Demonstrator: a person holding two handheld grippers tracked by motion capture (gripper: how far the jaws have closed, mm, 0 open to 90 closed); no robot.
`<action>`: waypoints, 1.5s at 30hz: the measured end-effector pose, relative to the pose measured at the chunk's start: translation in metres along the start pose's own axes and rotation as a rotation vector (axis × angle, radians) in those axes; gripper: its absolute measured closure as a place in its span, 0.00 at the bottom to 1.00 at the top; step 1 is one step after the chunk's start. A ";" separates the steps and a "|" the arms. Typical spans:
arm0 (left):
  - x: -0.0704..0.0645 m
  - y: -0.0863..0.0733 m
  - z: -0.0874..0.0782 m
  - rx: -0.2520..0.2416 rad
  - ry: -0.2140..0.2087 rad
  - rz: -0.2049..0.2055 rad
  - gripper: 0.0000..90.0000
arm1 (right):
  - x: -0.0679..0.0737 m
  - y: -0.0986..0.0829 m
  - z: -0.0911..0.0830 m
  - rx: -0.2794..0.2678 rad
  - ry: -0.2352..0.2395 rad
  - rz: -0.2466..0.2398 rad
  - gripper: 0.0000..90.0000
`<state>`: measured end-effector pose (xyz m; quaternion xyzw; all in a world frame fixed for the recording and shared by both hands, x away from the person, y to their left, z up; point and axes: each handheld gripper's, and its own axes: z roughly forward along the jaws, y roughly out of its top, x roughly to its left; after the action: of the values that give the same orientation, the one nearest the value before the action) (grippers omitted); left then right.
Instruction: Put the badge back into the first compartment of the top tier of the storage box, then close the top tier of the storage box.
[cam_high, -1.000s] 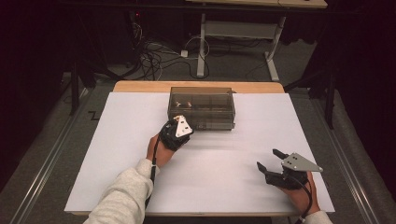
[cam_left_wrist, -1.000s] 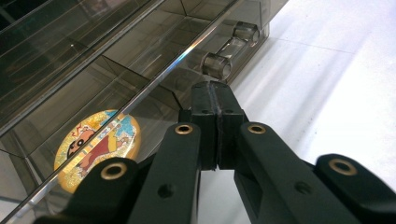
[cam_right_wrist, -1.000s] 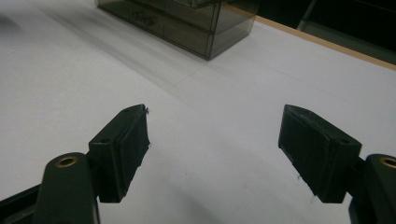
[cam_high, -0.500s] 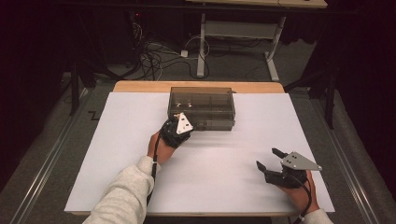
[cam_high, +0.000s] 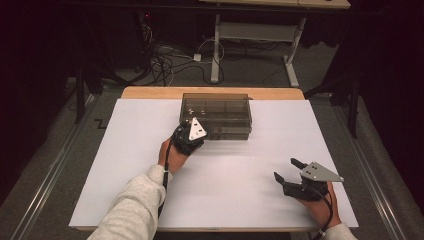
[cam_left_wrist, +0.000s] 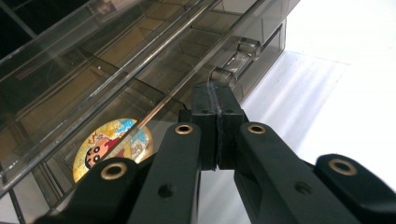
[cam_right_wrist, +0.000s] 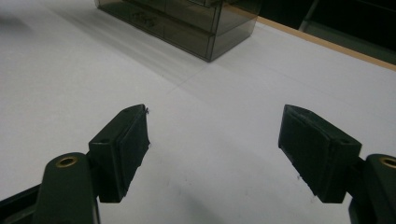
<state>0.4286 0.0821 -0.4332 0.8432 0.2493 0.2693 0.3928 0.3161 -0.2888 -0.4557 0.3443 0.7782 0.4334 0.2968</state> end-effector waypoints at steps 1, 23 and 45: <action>0.000 0.000 0.000 -0.003 -0.001 -0.001 0.97 | 0.000 0.000 0.000 0.000 0.000 0.000 0.27; 0.005 0.000 0.006 -0.005 0.017 -0.016 0.97 | 0.001 0.000 -0.001 -0.001 0.002 -0.007 0.27; 0.008 0.004 0.010 -0.007 0.040 -0.017 0.97 | 0.003 -0.003 -0.008 -0.006 -0.004 -0.007 0.27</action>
<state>0.4419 0.0793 -0.4330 0.8341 0.2634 0.2838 0.3929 0.3076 -0.2917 -0.4550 0.3414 0.7777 0.4338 0.3008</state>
